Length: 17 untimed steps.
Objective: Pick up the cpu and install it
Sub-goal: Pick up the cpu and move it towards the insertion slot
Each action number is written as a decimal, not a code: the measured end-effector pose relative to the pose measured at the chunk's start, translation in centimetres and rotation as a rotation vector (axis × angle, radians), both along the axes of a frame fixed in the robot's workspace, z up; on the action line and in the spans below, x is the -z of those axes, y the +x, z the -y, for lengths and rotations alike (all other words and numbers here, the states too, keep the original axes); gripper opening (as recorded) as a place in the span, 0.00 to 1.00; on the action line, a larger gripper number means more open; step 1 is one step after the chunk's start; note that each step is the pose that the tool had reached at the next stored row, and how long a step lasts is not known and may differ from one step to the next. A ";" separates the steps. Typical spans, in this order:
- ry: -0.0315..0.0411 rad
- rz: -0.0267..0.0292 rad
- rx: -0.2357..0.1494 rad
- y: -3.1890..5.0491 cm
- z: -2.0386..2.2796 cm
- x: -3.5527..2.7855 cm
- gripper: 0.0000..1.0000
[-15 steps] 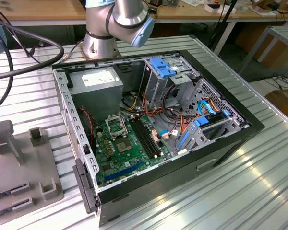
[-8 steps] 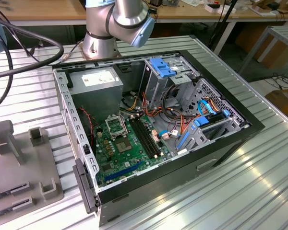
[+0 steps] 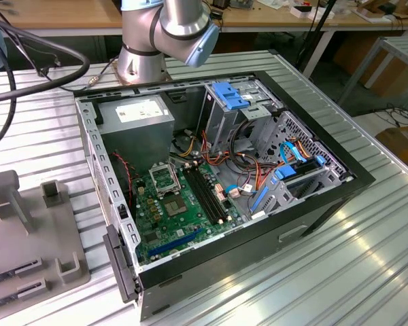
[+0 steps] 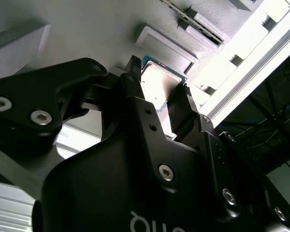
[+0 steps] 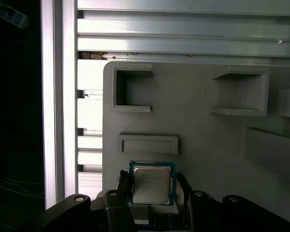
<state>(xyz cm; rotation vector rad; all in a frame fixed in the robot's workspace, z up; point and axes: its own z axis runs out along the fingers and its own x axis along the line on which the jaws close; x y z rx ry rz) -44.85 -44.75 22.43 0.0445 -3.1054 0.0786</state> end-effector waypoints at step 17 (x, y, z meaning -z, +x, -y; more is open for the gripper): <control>-0.0008 0.0000 0.000 0.00 0.00 -0.45 0.47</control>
